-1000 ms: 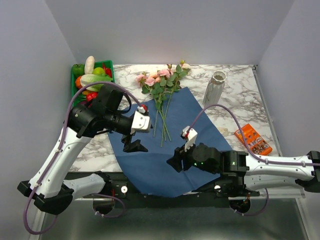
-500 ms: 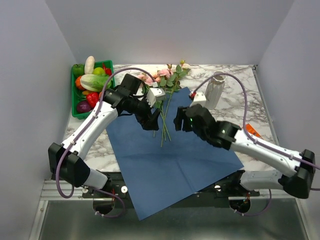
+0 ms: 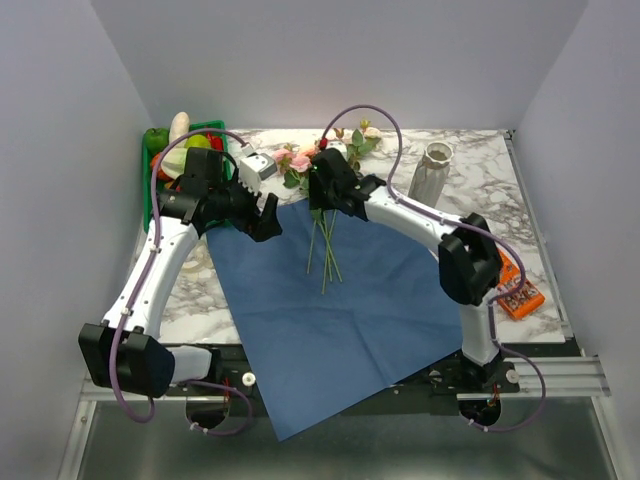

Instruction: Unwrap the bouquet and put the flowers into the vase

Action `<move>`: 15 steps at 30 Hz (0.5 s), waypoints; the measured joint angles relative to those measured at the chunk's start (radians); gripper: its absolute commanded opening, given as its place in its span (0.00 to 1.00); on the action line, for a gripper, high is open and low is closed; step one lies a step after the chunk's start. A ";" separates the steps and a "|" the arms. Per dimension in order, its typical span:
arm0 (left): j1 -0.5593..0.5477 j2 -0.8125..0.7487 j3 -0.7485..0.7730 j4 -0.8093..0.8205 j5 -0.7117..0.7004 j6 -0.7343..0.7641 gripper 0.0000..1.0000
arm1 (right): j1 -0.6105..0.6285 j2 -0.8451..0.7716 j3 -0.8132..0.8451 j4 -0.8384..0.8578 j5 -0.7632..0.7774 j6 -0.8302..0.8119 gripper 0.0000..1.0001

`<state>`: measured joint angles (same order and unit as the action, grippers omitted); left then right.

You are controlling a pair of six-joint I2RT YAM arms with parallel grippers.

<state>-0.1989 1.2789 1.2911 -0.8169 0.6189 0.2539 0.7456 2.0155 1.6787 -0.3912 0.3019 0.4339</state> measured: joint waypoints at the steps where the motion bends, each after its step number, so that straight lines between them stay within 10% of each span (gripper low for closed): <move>1: 0.009 0.000 -0.013 0.000 0.000 0.001 0.91 | -0.006 0.037 0.042 0.001 -0.010 -0.002 0.50; 6: 0.025 0.000 -0.029 -0.010 0.000 0.011 0.90 | -0.072 0.190 0.226 -0.014 -0.058 0.003 0.35; 15: 0.028 -0.004 -0.044 -0.011 -0.001 0.019 0.90 | -0.133 0.328 0.367 -0.095 -0.084 0.009 0.51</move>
<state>-0.1707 1.2751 1.2472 -0.8276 0.6182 0.2726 0.6125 2.3436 2.0460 -0.4858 0.2176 0.4431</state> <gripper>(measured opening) 0.904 0.474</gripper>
